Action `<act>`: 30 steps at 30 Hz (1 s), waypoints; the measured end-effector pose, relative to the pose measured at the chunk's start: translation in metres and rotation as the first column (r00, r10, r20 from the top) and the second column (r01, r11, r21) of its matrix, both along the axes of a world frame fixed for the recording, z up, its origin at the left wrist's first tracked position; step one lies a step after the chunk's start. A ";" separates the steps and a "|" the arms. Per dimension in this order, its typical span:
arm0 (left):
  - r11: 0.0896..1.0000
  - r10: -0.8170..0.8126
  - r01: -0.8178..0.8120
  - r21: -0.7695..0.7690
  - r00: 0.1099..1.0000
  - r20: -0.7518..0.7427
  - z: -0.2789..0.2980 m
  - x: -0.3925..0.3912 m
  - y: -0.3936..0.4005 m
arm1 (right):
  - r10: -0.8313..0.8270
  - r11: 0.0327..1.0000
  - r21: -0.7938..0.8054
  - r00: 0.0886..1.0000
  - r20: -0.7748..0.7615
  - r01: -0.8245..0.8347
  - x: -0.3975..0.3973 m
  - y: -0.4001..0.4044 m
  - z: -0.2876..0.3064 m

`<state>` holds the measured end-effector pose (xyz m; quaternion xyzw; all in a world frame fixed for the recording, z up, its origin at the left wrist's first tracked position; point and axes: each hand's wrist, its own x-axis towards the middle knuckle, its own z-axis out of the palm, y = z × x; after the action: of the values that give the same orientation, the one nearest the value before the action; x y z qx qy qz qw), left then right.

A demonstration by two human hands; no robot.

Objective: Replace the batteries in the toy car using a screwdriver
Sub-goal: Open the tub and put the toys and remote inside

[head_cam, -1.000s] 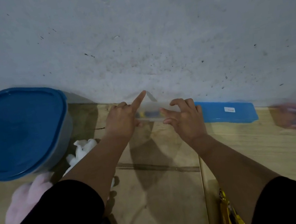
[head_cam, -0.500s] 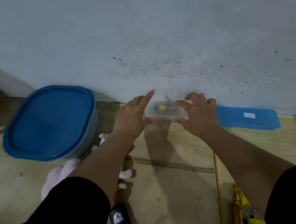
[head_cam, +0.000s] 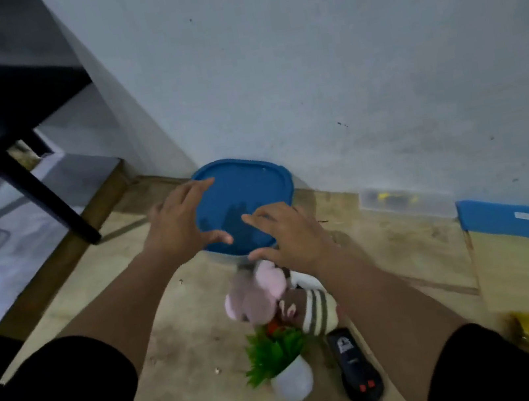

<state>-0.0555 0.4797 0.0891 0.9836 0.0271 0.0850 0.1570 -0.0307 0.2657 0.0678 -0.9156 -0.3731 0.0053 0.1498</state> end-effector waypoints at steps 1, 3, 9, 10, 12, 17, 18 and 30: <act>1.000 -0.014 0.014 -0.004 0.999 -0.029 -0.008 -0.007 0.012 | -0.008 0.999 -0.031 1.000 -0.014 0.007 -0.005 0.011 -0.005; 0.999 -0.039 0.037 -0.029 0.997 -0.065 -0.025 -0.017 0.030 | -0.026 0.997 -0.067 0.999 -0.033 0.024 -0.014 0.028 -0.019; 0.980 0.002 -0.014 -0.198 0.998 -0.060 -0.062 -0.021 0.034 | -0.159 0.987 0.060 0.979 0.126 0.152 -0.022 0.047 -0.046; 0.974 0.011 -0.023 -0.225 0.998 -0.055 -0.065 -0.018 0.032 | -0.168 0.985 0.062 0.974 0.152 0.160 -0.020 0.049 -0.046; 0.967 0.008 -0.022 -0.254 0.998 -0.055 -0.069 -0.013 0.030 | -0.158 0.987 0.047 0.974 0.163 0.152 -0.016 0.052 -0.047; 0.975 0.009 -0.020 -0.223 0.999 -0.052 -0.073 -0.010 0.030 | -0.088 0.985 -0.121 0.963 0.256 0.122 -0.016 0.057 -0.055; 0.978 0.010 -0.022 -0.209 0.998 -0.060 -0.073 -0.010 0.029 | -0.084 0.981 -0.144 0.958 0.275 0.127 -0.016 0.058 -0.056; 0.937 0.076 -0.114 -0.330 0.989 -0.125 -0.067 -0.004 0.032 | -0.257 0.956 -0.032 0.881 0.397 0.293 -0.020 0.055 -0.037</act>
<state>-0.0593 0.5112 0.0222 0.9431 0.0973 0.0321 0.3164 -0.0508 0.3211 0.0306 -0.9478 -0.2609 -0.1807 0.0304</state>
